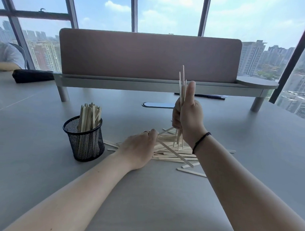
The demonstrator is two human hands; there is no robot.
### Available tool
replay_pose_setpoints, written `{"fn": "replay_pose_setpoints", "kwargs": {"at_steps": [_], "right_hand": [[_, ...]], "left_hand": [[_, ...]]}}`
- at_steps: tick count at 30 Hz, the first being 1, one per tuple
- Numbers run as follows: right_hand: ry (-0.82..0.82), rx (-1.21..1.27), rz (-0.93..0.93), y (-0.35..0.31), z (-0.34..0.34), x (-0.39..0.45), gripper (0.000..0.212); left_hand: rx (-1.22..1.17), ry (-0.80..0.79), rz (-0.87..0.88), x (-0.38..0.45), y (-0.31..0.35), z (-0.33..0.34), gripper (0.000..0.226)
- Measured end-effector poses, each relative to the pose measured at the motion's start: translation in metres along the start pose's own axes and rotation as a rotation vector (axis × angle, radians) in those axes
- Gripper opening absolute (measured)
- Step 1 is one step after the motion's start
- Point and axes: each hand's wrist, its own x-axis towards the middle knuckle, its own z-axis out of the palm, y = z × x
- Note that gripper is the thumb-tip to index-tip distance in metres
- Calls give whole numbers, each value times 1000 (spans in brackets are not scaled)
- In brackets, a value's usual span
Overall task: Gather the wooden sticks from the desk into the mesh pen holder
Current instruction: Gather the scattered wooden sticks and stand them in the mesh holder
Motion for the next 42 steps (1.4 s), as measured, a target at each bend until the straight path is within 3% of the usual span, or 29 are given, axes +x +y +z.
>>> {"fn": "replay_pose_setpoints", "kwargs": {"at_steps": [6, 11, 17, 23, 32, 42], "right_hand": [[32, 80, -5, 5, 0, 1, 64], [145, 183, 56, 5, -12, 5, 64], [280, 332, 4, -13, -34, 15, 70], [383, 382, -12, -26, -47, 18, 70], [95, 114, -4, 6, -7, 5, 61], [18, 46, -29, 22, 1, -6, 52]], "left_hand": [[66, 105, 23, 2, -5, 6, 22], [122, 93, 30, 5, -6, 6, 24], [59, 46, -77, 5, -12, 4, 7], [-19, 87, -263, 4, -25, -2, 12], [-156, 211, -343, 6, -23, -4, 18], [-275, 256, -379, -2, -29, -11, 32]]}}
